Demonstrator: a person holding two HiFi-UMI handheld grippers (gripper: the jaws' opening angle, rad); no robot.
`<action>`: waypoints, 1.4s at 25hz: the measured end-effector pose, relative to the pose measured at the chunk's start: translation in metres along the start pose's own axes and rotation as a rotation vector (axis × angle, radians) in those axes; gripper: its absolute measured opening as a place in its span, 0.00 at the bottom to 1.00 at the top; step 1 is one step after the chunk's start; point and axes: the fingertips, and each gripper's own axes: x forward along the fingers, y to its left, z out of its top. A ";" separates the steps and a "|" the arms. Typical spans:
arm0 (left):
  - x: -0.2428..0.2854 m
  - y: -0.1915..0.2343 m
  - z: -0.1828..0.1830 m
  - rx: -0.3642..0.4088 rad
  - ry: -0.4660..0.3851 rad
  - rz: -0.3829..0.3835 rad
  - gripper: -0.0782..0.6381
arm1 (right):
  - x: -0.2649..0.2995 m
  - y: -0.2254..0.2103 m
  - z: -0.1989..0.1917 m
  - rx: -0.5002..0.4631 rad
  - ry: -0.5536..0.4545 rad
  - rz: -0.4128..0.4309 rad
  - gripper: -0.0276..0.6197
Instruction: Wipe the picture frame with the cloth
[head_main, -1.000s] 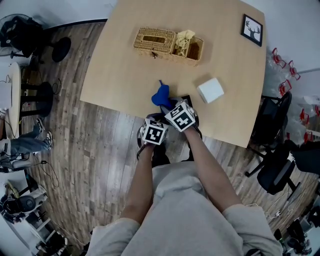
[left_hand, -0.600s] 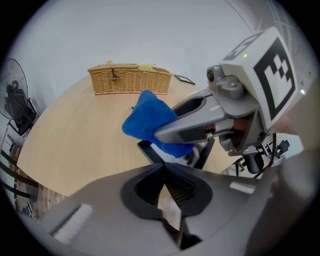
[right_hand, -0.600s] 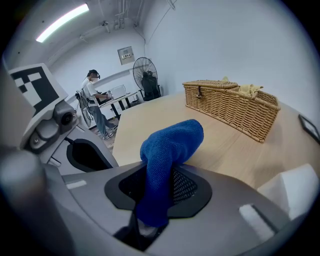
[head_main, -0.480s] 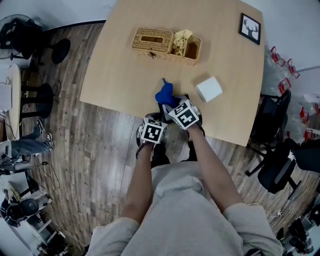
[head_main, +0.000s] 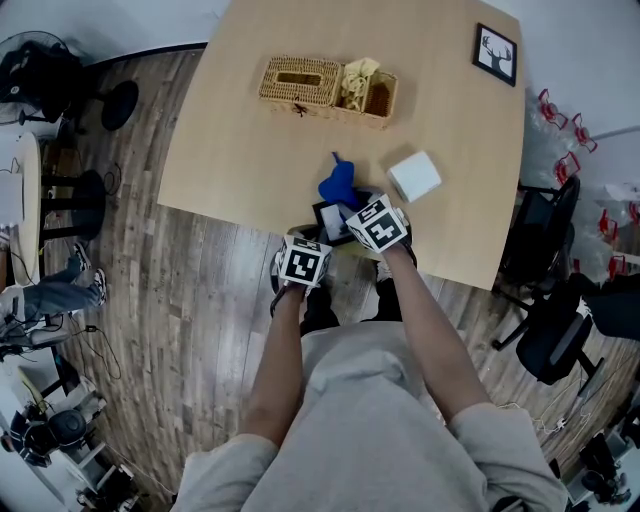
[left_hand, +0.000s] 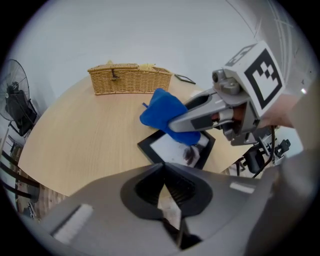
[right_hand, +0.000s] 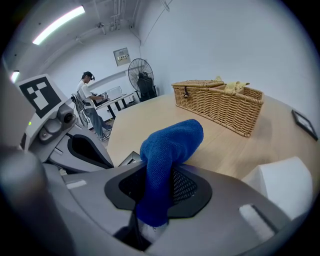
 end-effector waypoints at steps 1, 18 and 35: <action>0.001 0.000 0.000 0.004 -0.003 0.001 0.18 | -0.001 -0.002 -0.001 0.001 0.001 -0.003 0.20; 0.006 0.004 -0.006 -0.011 0.014 0.021 0.18 | -0.019 -0.027 -0.014 0.038 0.033 -0.032 0.20; 0.007 0.006 -0.006 -0.007 0.018 0.027 0.18 | -0.038 -0.043 -0.023 0.053 0.076 -0.072 0.21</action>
